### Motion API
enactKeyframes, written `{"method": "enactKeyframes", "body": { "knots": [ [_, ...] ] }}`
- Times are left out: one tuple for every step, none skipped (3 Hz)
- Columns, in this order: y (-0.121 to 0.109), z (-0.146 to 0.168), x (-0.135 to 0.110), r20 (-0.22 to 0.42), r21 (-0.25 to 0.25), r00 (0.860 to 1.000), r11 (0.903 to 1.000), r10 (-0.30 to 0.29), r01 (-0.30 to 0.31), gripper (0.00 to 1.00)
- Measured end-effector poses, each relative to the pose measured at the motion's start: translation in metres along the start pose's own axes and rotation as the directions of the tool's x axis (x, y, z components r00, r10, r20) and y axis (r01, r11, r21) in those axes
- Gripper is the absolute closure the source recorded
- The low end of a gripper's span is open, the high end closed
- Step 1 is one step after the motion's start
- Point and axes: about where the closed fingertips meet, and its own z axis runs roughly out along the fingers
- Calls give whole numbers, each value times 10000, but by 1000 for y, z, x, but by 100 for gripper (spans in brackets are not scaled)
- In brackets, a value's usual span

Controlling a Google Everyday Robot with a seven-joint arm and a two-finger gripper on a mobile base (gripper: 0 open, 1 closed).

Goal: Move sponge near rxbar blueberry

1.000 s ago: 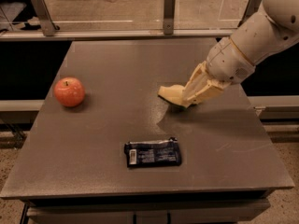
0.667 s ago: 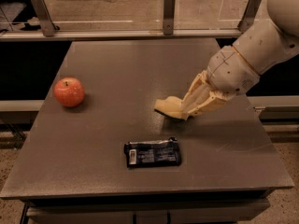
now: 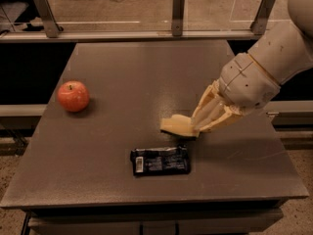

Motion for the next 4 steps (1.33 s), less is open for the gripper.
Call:
{"method": "enactKeyframes", "body": {
  "knots": [
    [-2, 1, -1, -15, 51, 10000, 10000, -25, 25, 35],
    [-3, 1, -3, -30, 98, 10000, 9999, -51, 52, 12],
    [-4, 1, -4, -43, 134, 10000, 9999, -76, 77, 0],
    [-4, 1, -4, -45, 135, 10000, 9999, -76, 77, 0]
  ]
}}
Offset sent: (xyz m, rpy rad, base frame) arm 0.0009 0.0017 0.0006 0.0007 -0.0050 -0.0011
